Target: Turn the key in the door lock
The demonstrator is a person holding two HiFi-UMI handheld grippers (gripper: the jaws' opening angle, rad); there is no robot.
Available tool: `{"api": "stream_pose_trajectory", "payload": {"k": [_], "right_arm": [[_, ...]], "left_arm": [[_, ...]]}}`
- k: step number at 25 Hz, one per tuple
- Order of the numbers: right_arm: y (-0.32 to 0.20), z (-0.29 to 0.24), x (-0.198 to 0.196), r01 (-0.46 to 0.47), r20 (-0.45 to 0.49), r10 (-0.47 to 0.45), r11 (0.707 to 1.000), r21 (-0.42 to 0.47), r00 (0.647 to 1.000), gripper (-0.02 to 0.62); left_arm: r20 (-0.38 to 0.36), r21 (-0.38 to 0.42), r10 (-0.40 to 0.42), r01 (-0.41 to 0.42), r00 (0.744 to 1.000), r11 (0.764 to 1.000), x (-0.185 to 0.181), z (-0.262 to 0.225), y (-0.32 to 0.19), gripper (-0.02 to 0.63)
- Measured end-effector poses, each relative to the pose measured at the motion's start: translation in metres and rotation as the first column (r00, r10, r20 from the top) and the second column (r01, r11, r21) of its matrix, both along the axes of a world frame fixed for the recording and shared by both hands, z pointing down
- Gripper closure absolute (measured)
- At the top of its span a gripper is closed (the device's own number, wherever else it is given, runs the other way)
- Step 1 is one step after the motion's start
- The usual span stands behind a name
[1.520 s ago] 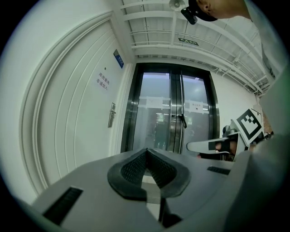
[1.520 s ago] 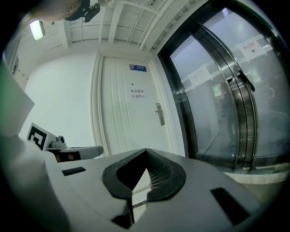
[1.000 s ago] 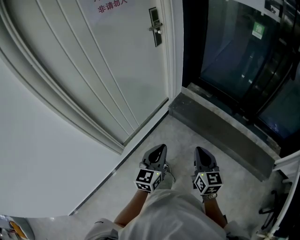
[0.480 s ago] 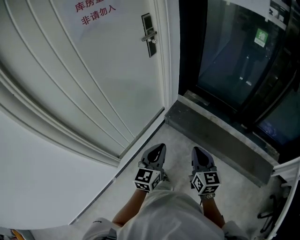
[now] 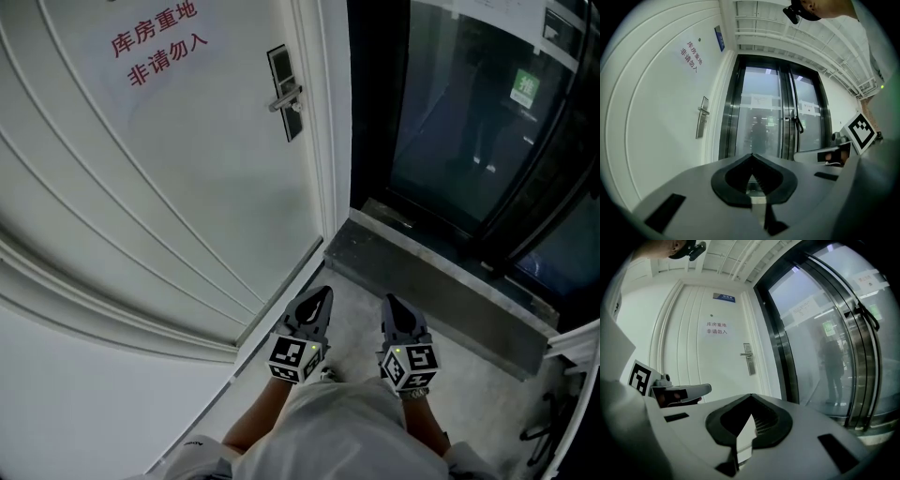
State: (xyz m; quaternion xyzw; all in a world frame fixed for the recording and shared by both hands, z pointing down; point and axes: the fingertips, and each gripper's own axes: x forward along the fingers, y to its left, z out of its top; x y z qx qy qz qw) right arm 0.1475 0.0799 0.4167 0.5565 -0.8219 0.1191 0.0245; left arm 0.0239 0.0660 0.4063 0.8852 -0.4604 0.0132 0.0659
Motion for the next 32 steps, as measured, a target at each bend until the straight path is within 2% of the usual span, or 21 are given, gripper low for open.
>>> {"api": "stream_pose_trajectory", "payload": {"k": [10,21,25,32], "right_arm": [[-0.048,0.005,-0.036,0.108,-0.032,-0.109,0.994,-0.012,0.994,0.606],[-0.136,0.010,-0.043,0.264,-0.035,-0.264,0.964,0.000,0.964,0.606],[-0.181,0.003,-0.044,0.327,-0.047,-0.326,0.945,0.004,0.944,0.606],[-0.250,-0.008,-0.037,0.431,-0.071,-0.428,0.902,0.022,0.901,0.606]], "left_arm": [[0.009,-0.030,-0.073,0.074,0.997,0.997,-0.024,0.009,-0.042,0.598],[0.005,-0.029,-0.240,0.240,0.971,0.970,-0.034,0.008,-0.105,0.598],[0.016,-0.028,-0.314,0.314,0.949,0.949,-0.039,0.006,-0.138,0.597],[0.012,-0.010,-0.453,0.453,0.892,0.892,-0.038,0.003,-0.194,0.597]]}}
